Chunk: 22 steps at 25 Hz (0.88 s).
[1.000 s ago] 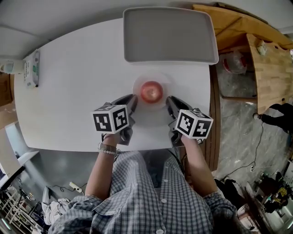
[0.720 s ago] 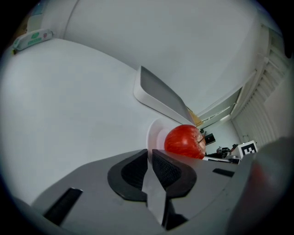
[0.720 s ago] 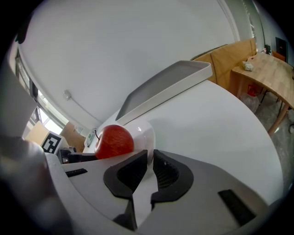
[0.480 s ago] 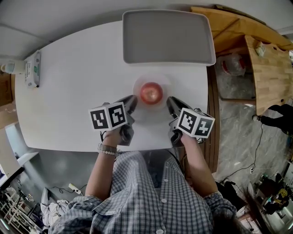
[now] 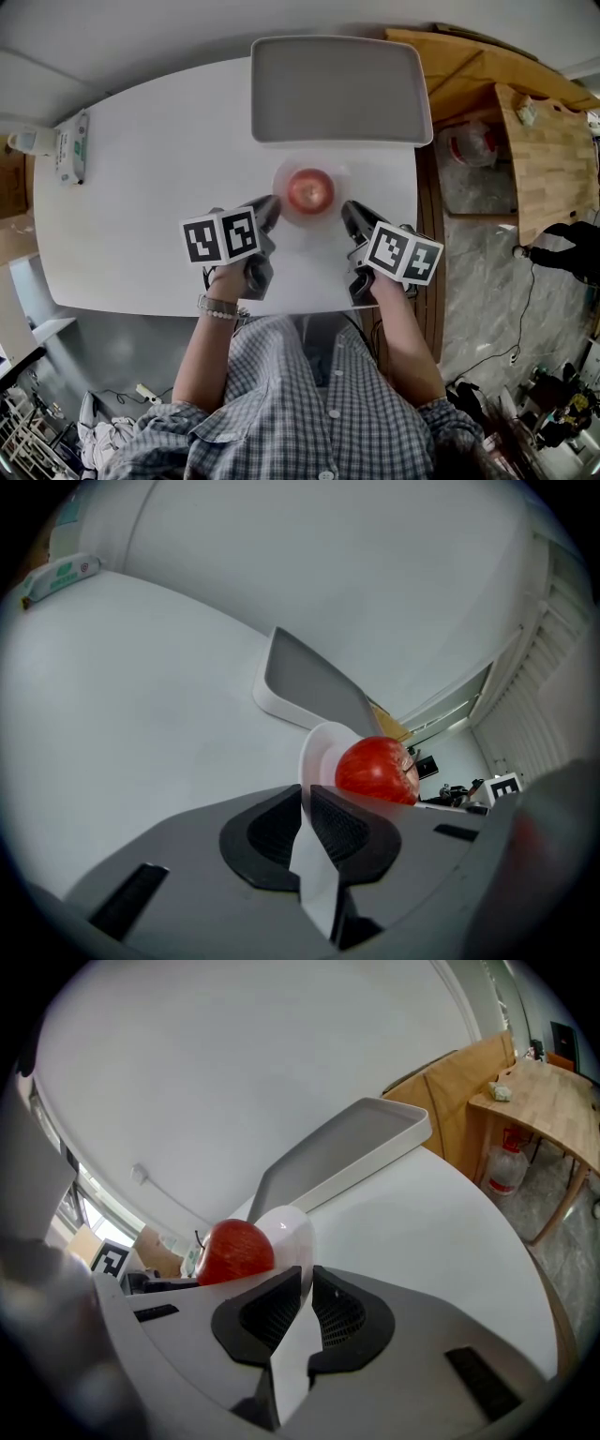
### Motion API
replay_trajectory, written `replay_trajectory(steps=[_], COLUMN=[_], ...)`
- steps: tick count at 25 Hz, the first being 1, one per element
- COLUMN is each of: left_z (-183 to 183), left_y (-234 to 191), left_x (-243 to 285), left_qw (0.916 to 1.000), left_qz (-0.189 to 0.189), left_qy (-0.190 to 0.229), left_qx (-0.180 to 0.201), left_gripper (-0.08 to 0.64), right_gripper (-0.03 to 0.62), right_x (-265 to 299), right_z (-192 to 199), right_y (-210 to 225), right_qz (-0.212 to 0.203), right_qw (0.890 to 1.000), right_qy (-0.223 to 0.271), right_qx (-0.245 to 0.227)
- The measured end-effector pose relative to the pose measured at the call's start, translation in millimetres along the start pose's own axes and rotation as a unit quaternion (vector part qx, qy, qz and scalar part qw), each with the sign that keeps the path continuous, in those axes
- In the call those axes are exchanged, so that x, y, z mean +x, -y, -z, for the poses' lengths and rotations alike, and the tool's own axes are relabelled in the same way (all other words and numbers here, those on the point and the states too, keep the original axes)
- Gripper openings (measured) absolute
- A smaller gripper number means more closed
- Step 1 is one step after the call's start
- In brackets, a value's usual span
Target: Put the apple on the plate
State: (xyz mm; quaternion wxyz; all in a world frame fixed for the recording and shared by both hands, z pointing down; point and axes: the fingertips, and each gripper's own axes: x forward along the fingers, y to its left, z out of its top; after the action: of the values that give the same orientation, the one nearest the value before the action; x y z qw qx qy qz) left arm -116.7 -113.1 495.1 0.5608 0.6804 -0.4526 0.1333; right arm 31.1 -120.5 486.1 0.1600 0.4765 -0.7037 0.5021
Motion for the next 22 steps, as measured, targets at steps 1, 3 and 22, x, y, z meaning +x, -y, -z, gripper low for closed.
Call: replay_trajectory(steps=[1, 3, 22], left_z=[-3, -8, -69], left_y=[1, 4, 21], left_x=[0, -1, 20], left_qw=[1.0000, 1.0000, 0.9996], left_qz=[0.000, 0.002, 0.011], left_qy=[0.001, 0.004, 0.020], left_qx=[0.000, -0.003, 0.014], left_gripper=[0.037, 0.037, 0.037], right_gripper=[0.049, 0.048, 0.048], right_x=[0, 0, 22], right_z=[-3, -9, -73], right_y=[-1, -2, -3], right_qz=[-0.002, -0.006, -0.017], right_qw=[1.000, 1.000, 1.000], right_qy=[0.001, 0.003, 0.012], right_qx=[0.001, 0.006, 0.005])
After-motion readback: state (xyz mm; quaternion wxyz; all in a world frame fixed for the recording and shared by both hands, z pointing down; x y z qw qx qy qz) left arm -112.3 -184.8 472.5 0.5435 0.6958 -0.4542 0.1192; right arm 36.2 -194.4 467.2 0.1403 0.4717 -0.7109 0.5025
